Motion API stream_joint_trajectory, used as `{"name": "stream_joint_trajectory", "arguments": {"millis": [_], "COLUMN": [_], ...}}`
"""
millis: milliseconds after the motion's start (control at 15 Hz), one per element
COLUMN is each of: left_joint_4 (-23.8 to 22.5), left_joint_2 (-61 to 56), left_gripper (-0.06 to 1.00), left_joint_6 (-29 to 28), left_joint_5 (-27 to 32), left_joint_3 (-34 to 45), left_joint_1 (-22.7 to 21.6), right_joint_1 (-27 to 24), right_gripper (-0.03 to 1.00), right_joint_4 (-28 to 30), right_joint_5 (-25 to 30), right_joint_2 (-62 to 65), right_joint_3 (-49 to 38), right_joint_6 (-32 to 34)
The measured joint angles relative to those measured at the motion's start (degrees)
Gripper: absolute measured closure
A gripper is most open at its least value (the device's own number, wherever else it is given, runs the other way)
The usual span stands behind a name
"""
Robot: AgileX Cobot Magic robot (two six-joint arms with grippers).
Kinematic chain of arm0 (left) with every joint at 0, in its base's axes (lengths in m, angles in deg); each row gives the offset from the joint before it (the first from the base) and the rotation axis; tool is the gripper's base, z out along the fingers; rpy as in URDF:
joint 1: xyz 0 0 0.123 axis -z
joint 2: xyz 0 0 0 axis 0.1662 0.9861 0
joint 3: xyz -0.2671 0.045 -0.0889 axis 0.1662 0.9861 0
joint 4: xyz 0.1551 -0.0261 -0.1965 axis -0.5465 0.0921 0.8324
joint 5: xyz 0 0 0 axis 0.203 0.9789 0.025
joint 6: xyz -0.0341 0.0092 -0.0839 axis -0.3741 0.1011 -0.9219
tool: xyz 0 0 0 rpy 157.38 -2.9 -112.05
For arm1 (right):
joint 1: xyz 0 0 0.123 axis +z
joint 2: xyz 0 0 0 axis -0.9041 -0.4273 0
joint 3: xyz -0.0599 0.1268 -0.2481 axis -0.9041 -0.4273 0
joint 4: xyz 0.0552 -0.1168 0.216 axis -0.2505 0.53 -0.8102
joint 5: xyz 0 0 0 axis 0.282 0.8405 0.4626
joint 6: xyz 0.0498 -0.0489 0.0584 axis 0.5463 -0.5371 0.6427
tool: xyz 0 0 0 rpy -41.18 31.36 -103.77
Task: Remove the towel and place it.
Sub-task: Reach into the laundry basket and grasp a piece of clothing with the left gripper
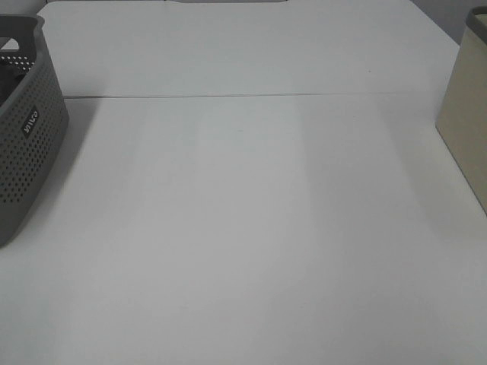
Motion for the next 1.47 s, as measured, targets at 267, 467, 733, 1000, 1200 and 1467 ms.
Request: {"name": "stream_joint_trajectory", "arguments": {"millis": [267, 467, 733, 1000, 1200, 1467], "left_joint_4": [0.00, -0.17, -5.67, -5.84, -5.84, -5.90], "left_joint_2": [0.00, 0.00, 0.00, 0.00, 0.00, 0.00], "left_gripper": [-0.05, -0.05, -0.05, -0.05, -0.05, -0.05], "left_joint_6": [0.00, 0.00, 0.00, 0.00, 0.00, 0.00], "left_joint_5": [0.00, 0.00, 0.00, 0.00, 0.00, 0.00], "left_joint_3": [0.00, 0.00, 0.00, 0.00, 0.00, 0.00], "left_joint_1": [0.00, 0.00, 0.00, 0.00, 0.00, 0.00], "right_joint_1": [0.00, 0.00, 0.00, 0.00, 0.00, 0.00], "right_gripper": [0.36, 0.36, 0.36, 0.36, 0.36, 0.36], "right_joint_4": [0.00, 0.00, 0.00, 0.00, 0.00, 0.00], "right_joint_5": [0.00, 0.00, 0.00, 0.00, 0.00, 0.00], "right_joint_2": [0.00, 0.00, 0.00, 0.00, 0.00, 0.00], "right_joint_3": [0.00, 0.00, 0.00, 0.00, 0.00, 0.00], "right_joint_6": [0.00, 0.00, 0.00, 0.00, 0.00, 0.00]}}
